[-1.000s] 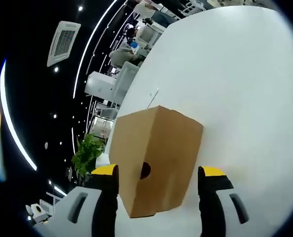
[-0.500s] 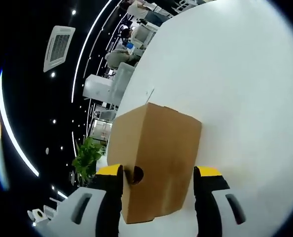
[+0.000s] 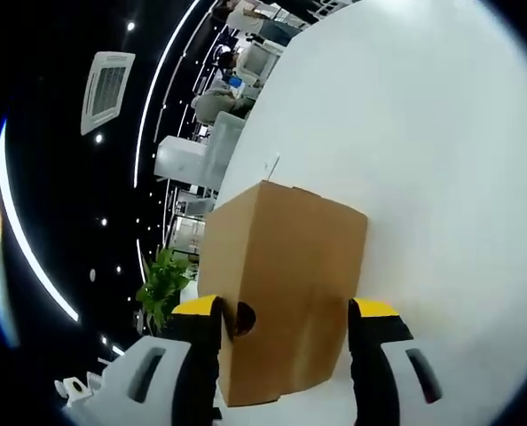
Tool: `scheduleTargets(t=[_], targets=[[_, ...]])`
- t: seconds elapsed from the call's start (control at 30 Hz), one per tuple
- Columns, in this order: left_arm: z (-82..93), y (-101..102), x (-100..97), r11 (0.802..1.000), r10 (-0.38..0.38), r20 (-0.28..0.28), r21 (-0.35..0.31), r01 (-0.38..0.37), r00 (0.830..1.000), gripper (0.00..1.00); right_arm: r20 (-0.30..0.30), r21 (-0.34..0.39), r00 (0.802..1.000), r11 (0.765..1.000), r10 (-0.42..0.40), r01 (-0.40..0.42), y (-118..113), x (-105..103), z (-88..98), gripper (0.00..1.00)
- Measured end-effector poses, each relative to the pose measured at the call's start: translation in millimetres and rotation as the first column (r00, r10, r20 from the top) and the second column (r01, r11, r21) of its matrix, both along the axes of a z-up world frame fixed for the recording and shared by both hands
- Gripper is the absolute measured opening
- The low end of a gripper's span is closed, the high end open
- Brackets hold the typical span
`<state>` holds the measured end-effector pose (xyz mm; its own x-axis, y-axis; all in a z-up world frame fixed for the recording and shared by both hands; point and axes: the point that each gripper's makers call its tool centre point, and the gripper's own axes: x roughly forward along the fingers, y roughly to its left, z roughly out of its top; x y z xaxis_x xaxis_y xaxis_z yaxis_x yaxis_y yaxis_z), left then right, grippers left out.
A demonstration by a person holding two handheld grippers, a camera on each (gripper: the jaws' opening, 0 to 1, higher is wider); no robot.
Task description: Operate the shoe box by opening the lid, removing the specified soft item, and placing it in the target area until the item is outside and the box remains undamaged.
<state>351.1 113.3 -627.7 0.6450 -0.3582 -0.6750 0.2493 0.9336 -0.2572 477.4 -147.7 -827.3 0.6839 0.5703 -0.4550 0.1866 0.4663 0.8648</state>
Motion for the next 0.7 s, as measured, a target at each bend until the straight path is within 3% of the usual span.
scheduleTargets(t=[0.7], targets=[[-1.0,-12,12.0,0.999,-0.029,0.004,-0.044,0.029,1.000,0.89,-0.026,0.019,1.000,1.000,-0.011,0.012,3,0,4.0,0.57]])
